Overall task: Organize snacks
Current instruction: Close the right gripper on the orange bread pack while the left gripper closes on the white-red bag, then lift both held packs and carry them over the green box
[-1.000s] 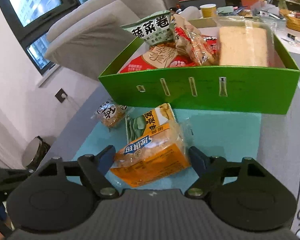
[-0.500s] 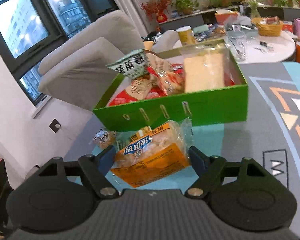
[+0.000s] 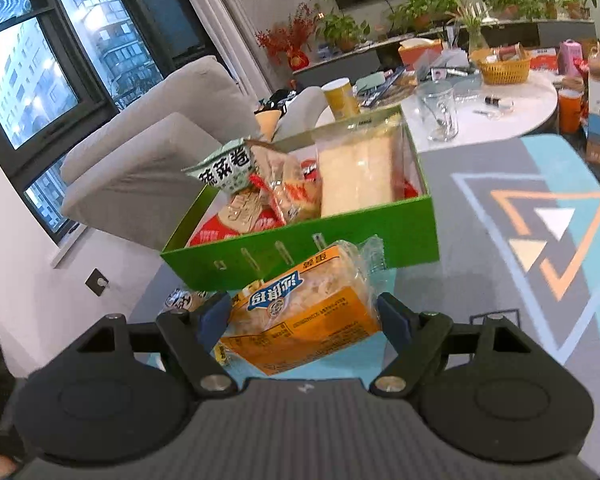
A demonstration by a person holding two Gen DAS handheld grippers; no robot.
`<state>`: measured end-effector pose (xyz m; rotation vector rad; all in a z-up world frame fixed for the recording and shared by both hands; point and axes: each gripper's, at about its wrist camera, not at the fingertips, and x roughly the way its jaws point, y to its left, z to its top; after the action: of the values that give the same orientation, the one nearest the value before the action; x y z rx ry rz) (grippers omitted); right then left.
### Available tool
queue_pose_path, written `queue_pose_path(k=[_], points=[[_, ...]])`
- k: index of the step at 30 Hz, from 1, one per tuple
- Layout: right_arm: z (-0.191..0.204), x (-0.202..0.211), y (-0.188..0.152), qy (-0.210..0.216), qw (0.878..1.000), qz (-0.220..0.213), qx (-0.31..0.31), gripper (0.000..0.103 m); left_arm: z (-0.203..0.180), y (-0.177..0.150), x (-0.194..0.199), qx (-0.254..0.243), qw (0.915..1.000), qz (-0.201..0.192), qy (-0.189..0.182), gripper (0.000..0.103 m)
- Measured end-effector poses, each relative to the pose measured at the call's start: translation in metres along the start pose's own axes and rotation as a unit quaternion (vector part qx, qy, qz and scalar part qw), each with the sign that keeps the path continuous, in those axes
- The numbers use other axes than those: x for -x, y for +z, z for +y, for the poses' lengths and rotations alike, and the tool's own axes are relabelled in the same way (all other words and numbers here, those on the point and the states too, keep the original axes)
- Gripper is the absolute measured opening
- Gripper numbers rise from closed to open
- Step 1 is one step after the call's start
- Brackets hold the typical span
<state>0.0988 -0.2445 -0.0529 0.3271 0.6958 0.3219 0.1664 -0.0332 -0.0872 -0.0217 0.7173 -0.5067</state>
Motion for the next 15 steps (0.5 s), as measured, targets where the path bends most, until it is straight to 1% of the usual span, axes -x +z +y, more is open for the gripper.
queue_pose_path(k=[2, 6, 15], points=[[0.001, 0.0, 0.003, -0.01, 1.0, -0.007, 0.008, 0.081, 0.003, 0.006, 0.001, -0.001, 1.0, -0.003, 0.0, 0.043], [-0.001, 0.0, 0.008, -0.014, 1.0, -0.013, 0.012, 0.081, 0.011, 0.019, 0.003, 0.005, 0.9999, -0.011, 0.009, 0.043], [0.005, 0.002, 0.026, -0.022, 0.999, -0.029, 0.039, 0.081, 0.022, 0.047, 0.011, 0.02, 0.9985, -0.049, 0.01, 0.043]])
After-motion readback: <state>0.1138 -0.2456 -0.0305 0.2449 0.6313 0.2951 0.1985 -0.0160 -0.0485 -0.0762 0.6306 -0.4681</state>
